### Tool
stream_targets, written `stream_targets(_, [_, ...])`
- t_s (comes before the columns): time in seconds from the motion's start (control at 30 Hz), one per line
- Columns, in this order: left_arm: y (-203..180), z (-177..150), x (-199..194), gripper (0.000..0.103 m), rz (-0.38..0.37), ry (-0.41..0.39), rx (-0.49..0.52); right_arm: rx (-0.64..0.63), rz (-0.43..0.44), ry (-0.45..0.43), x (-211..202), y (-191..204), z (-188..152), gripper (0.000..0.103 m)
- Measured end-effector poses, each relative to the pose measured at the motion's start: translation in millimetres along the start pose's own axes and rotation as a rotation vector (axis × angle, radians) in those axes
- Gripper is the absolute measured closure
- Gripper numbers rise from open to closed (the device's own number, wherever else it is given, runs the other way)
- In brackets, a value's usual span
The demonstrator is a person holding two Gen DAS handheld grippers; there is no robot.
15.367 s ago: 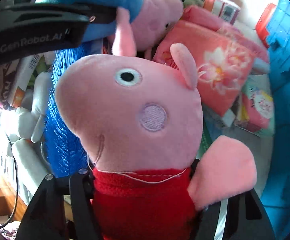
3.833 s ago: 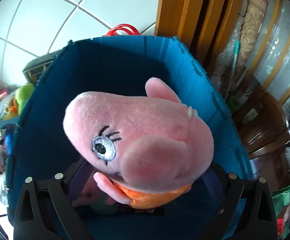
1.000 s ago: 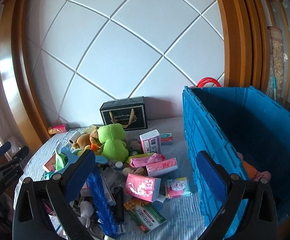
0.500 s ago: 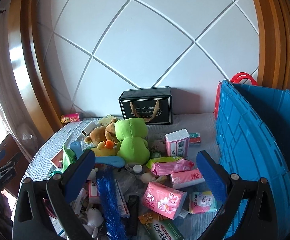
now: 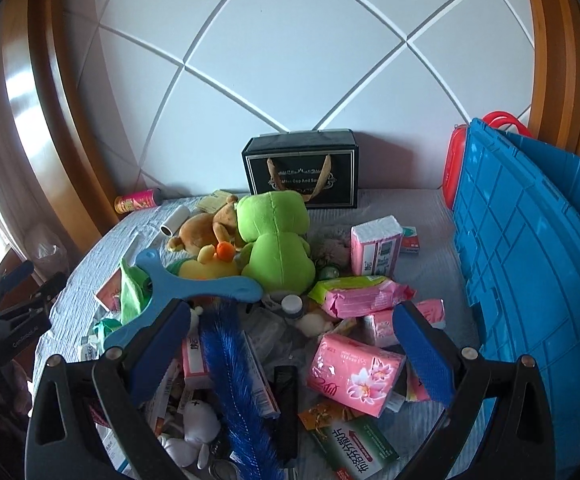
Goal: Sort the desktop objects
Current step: 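Grasp the blue bristle brush with the right tool while the left tool grasps the blue T-shaped holder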
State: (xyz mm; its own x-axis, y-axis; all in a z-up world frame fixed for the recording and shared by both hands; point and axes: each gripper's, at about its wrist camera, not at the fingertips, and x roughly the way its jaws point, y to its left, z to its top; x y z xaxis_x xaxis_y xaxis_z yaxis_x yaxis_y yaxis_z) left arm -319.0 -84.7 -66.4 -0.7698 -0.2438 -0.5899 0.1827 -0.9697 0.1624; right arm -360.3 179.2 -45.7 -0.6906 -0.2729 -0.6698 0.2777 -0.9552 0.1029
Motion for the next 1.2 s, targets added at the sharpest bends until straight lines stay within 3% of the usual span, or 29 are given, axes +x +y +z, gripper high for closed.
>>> stream_targets(0.13, [-27, -3, 30, 0.025, -0.073, 0.041, 0.048, -0.023, 0.006, 0.041, 15, 2, -30, 0.0])
stream_targets(0.33, [-57, -22, 84, 0.025, -0.091, 0.14, 0.141, -0.087, 0.033, 0.159, 50, 6, -87, 0.0])
stream_targets(0.43, [-59, -31, 104, 0.025, -0.097, 0.183, 0.148, -0.143, 0.082, 0.238, 73, 18, -117, 0.0])
stream_targets(0.57, [-60, -44, 127, 0.025, -0.14, 0.255, 0.147, -0.25, 0.079, 0.318, 107, 44, -148, 0.0])
stream_targets(0.7, [-60, -50, 142, 0.025, -0.177, 0.293, 0.136, -0.272, 0.052, 0.39, 138, 54, -164, 0.002])
stream_targets(0.83, [-62, -55, 152, 0.022, -0.201, 0.325, 0.137, -0.284, 0.052, 0.426, 156, 64, -175, 0.017])
stream_targets(0.87, [-63, -57, 154, 0.021, -0.205, 0.33, 0.141, -0.293, 0.05, 0.432, 159, 66, -179, 0.029])
stream_targets(0.9, [-63, -60, 153, 0.021, -0.21, 0.331, 0.142, -0.297, 0.048, 0.435, 162, 68, -181, 0.029])
stream_targets(0.97, [-61, -64, 152, 0.021, -0.22, 0.329, 0.141, -0.279, 0.044, 0.427, 163, 69, -178, 0.046])
stream_targets(1.07, [-58, -67, 149, 0.039, -0.225, 0.323, 0.14, -0.255, 0.065, 0.443, 167, 70, -173, 0.063])
stream_targets(1.13, [-56, -68, 148, 0.06, -0.224, 0.319, 0.141, -0.257, 0.08, 0.441, 166, 70, -172, 0.073])
stream_targets(1.2, [-53, -69, 146, 0.06, -0.223, 0.316, 0.142, -0.261, 0.094, 0.43, 164, 71, -174, 0.074])
